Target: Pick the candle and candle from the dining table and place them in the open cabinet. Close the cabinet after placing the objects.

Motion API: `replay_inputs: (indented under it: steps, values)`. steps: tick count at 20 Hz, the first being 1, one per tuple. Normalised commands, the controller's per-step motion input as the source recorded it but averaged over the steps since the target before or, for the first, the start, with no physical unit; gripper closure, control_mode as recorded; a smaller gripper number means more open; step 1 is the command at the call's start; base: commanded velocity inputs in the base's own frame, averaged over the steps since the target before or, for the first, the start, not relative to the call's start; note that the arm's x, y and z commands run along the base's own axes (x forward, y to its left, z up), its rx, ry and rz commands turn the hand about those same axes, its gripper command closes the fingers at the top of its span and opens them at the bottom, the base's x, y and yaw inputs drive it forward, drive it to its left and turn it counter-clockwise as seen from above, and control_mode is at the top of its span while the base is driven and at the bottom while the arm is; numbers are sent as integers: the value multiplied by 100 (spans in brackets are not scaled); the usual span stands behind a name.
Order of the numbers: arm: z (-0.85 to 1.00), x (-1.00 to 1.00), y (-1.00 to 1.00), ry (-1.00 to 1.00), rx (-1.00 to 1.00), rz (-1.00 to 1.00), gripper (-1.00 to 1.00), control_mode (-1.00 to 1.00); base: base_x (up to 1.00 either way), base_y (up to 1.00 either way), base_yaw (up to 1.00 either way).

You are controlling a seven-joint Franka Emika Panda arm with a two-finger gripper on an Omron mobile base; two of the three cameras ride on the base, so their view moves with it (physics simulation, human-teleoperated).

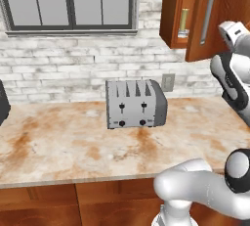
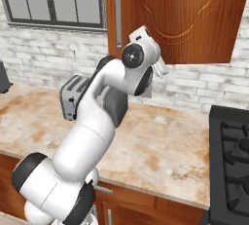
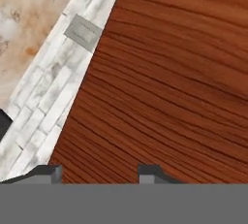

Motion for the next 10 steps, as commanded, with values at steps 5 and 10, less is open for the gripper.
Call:
replay_inputs:
  steps: [5,10]
  values:
    - [28,40,9,16,-10,-32,-100,-100,0,0,0]
    - [22,46,0,8,-4,-21,-100,-100,0,0,0]
